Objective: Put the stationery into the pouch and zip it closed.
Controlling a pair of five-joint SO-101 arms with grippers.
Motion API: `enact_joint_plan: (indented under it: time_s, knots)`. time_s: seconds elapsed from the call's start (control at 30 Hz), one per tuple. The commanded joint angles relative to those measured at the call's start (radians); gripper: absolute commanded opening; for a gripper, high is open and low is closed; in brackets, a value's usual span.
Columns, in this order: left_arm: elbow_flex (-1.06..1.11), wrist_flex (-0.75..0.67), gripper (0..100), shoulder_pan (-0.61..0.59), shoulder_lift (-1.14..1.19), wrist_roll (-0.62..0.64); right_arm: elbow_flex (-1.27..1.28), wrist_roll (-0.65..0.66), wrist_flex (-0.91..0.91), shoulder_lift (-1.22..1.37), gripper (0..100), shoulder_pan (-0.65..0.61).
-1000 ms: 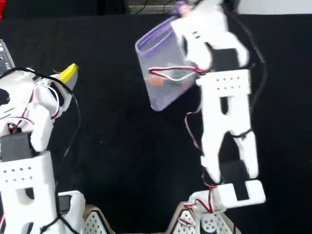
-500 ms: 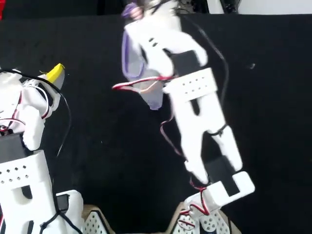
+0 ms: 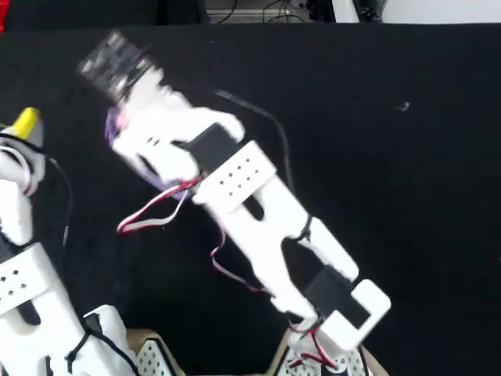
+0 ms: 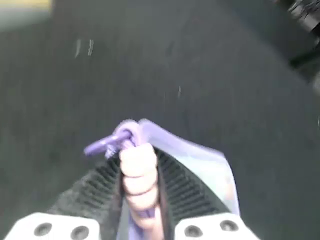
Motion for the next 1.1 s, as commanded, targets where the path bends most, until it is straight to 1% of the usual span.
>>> enact_joint_plan:
  time_s: [0.0, 0.23, 0.33, 0.43, 0.57, 0.63, 0.73, 0.87, 1.0, 1.07]
  knots:
    - [-0.021, -0.028, 30, -0.047, -0.014, -0.008, 0.015, 0.023, 0.109, -0.031, 1.1, 0.006]
    - [-0.004, -0.020, 30, -0.048, -0.014, -0.009, 0.134, 0.029, 0.161, -0.237, 1.1, 0.005]
    - [-0.004, 0.017, 30, -0.042, -0.014, -0.009, 0.220, 0.029, 0.161, -0.366, 1.1, 0.011]
    - [-0.004, 0.060, 30, 0.004, -0.014, -0.017, 0.300, 0.031, 0.186, -0.498, 1.1, 0.012]
    - [-0.004, 0.120, 30, 0.122, -0.014, -0.066, 0.340, 0.071, 0.256, -0.662, 1.1, 0.031]
    - [-0.004, 0.146, 30, 0.186, -0.014, -0.083, 0.335, 0.078, 0.290, -0.731, 1.1, 0.075]
    - [-0.004, 0.164, 30, 0.298, -0.014, -0.129, 0.337, 0.080, 0.321, -0.809, 1.1, 0.183]
    - [-0.004, 0.164, 30, 0.427, -0.014, -0.187, 0.335, 0.143, 0.356, -0.857, 1.1, 0.281]
    - [-0.004, 0.166, 30, 0.535, -0.015, -0.293, 0.335, 0.155, 0.361, -0.880, 1.1, 0.324]
    - [-0.007, 0.198, 30, 0.578, -0.015, -0.351, 0.335, 0.155, 0.361, -0.886, 1.1, 0.342]
